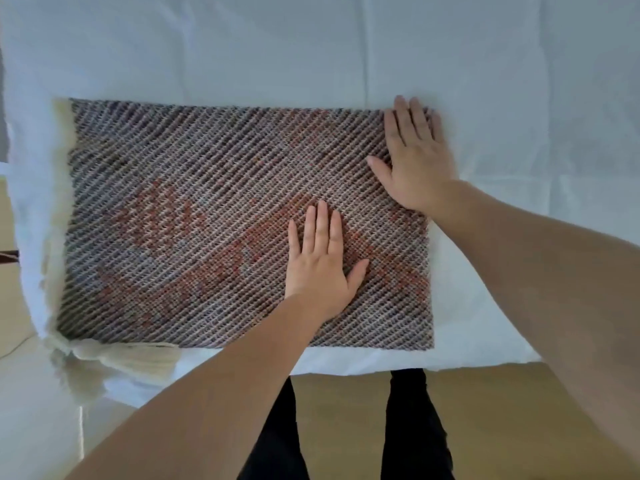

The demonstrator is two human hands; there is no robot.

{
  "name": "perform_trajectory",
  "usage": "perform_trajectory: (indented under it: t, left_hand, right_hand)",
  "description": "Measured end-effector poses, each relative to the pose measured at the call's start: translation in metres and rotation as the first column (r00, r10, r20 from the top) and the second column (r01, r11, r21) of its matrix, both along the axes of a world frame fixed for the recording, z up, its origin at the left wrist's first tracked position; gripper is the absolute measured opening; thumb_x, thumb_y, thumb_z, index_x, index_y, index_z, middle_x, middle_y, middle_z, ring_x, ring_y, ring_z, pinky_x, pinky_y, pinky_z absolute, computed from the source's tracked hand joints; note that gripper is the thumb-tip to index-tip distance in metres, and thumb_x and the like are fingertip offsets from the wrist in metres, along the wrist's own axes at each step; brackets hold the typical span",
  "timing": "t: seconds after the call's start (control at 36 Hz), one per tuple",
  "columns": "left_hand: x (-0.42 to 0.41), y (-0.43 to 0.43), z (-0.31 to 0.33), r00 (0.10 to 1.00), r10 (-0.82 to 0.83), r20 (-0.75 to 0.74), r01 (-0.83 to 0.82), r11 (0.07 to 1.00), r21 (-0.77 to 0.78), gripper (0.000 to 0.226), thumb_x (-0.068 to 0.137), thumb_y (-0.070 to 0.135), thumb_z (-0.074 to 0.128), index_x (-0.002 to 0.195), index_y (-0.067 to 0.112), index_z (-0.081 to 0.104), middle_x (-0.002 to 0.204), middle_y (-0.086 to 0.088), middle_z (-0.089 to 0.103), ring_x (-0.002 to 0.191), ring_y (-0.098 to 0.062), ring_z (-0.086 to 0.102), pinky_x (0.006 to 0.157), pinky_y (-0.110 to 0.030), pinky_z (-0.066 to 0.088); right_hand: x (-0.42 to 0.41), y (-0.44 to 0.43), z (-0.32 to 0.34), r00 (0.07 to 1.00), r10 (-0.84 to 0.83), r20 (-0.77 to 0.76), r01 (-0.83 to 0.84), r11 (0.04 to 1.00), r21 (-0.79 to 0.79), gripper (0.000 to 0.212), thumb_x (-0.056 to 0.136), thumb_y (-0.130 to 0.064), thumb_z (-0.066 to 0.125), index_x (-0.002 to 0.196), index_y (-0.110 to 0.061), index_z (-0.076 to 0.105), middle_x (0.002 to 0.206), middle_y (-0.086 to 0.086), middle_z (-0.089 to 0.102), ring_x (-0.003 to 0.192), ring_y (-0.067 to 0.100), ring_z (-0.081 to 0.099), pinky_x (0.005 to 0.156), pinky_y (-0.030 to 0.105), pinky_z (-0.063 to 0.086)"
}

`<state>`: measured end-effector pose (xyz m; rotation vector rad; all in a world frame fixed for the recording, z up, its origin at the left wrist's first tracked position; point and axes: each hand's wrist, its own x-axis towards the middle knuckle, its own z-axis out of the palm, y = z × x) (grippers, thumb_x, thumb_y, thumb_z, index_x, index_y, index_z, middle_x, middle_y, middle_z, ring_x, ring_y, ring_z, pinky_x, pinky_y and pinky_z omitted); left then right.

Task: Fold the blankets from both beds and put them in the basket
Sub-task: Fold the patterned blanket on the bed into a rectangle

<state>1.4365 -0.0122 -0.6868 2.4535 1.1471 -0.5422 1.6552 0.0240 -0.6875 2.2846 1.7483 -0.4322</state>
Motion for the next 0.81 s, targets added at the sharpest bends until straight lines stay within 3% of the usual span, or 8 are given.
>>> perform_trajectory:
  t: [0.19,0.42,0.58,0.72,0.81]
  left_hand:
    - [-0.013,-0.01,0.005,1.0,0.014,0.013,-0.014,1.0,-0.003,0.073,0.097,0.054,0.009,0.148,0.01,-0.018,0.159,-0.007,-0.021,0.143,-0.018,-0.027,0.116,-0.043,-0.018]
    - [-0.054,-0.012,0.014,0.997,-0.043,-0.057,0.043,0.999,0.002,0.075,0.092,0.055,0.0,0.148,0.008,-0.019,0.158,-0.01,-0.021,0.145,-0.024,-0.021,0.117,-0.045,-0.015]
    - [-0.057,-0.022,0.014,0.996,-0.062,-0.061,0.061,0.998,-0.012,0.075,0.092,0.055,-0.001,0.144,0.007,-0.025,0.158,-0.012,-0.021,0.145,-0.026,-0.022,0.117,-0.045,-0.015]
    - [-0.047,-0.037,0.017,0.996,-0.073,-0.048,0.071,0.996,-0.052,0.073,0.092,0.054,-0.003,0.141,0.007,-0.029,0.156,-0.012,-0.026,0.144,-0.027,-0.024,0.117,-0.047,-0.016]
    - [-0.035,-0.05,0.018,0.995,-0.096,-0.01,0.096,0.993,-0.067,0.071,0.094,0.054,0.0,0.141,0.009,-0.028,0.15,-0.01,-0.033,0.144,-0.027,-0.025,0.117,-0.047,-0.015]
  right_hand:
    - [-0.026,-0.03,-0.001,0.992,-0.091,-0.086,0.091,0.996,0.003,0.076,0.097,-0.055,0.013,0.153,-0.006,0.001,0.161,0.013,-0.006,0.148,0.027,-0.009,0.12,0.045,-0.003]
    - [-0.098,-0.151,-0.002,0.96,-0.213,-0.181,0.201,0.976,-0.083,0.074,0.097,-0.054,0.007,0.152,-0.005,-0.005,0.161,0.012,-0.009,0.148,0.028,-0.011,0.12,0.042,-0.004]
    - [-0.145,-0.217,-0.002,0.95,-0.259,-0.176,0.231,0.959,-0.163,0.072,0.098,-0.05,0.015,0.148,0.002,0.008,0.158,0.021,0.013,0.147,0.032,0.01,0.117,0.046,0.009]
    - [-0.144,-0.236,0.003,0.956,-0.205,-0.209,0.168,0.969,-0.183,0.07,0.098,-0.046,0.021,0.147,0.005,0.018,0.156,0.02,0.02,0.146,0.031,0.017,0.116,0.043,0.011]
    - [-0.126,-0.239,0.011,0.942,-0.162,-0.293,0.123,0.981,-0.148,0.065,0.101,-0.043,0.01,0.147,0.001,0.021,0.157,0.017,0.023,0.146,0.026,0.017,0.118,0.038,0.011]
